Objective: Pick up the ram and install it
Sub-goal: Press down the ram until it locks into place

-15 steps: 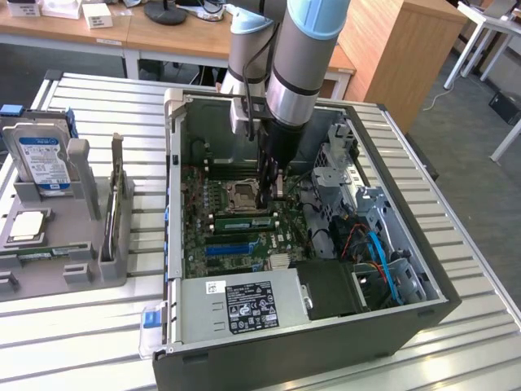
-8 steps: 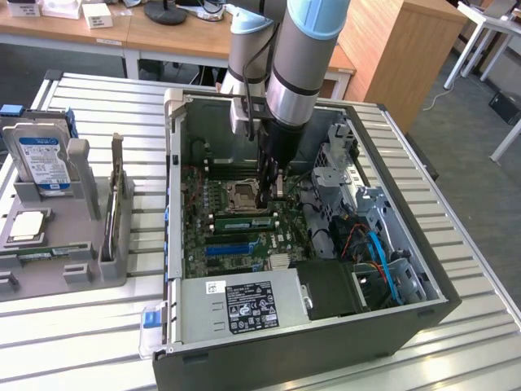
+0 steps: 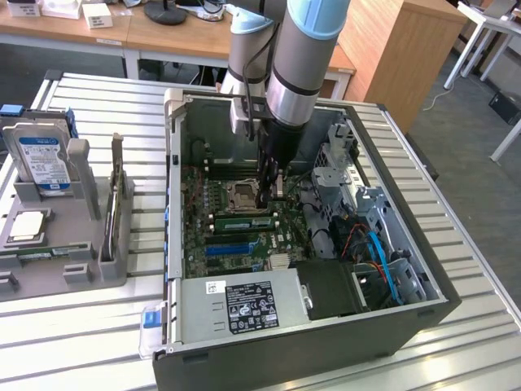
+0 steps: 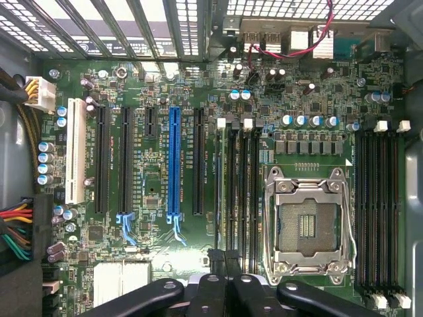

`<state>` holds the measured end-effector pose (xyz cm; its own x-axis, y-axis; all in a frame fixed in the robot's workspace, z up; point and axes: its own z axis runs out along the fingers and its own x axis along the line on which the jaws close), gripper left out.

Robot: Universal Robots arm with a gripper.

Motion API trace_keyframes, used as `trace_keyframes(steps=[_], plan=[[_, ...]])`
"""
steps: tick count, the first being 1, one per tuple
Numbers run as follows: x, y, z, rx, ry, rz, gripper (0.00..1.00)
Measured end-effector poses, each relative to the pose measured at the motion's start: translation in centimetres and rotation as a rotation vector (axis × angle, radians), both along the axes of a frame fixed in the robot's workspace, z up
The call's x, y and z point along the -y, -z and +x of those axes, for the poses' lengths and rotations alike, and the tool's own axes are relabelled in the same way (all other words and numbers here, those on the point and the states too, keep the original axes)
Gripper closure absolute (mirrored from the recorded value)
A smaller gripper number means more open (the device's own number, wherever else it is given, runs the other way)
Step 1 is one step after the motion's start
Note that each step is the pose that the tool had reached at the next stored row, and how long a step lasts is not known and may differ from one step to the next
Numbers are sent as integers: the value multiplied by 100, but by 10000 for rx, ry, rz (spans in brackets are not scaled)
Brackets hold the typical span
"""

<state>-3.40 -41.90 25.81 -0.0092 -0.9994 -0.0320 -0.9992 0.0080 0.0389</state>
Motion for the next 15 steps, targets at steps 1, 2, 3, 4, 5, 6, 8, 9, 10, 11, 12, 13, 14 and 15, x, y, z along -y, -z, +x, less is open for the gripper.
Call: trace_keyframes(steps=[1, 2, 3, 4, 5, 6, 8, 9, 10, 11, 12, 13, 14, 15], plan=[[0, 0, 3, 4, -1, -1, 89], [0, 1, 9, 8, -3, 1, 89], [0, 2, 21, 12, -1, 1, 89], [0, 2, 36, 12, 0, 2, 89], [0, 1, 55, 12, -1, 1, 89], [0, 1, 76, 12, 0, 1, 89], [0, 1, 160, 13, -2, 4, 89], [0, 2, 193, 12, -1, 6, 89], [0, 2, 224, 13, -3, 8, 89], [0, 2, 254, 13, -7, 10, 89], [0, 2, 280, 12, -12, 11, 89], [0, 2, 301, 12, -14, 11, 89], [-1, 2, 317, 12, -16, 12, 89], [-1, 2, 329, 12, -17, 13, 89]])
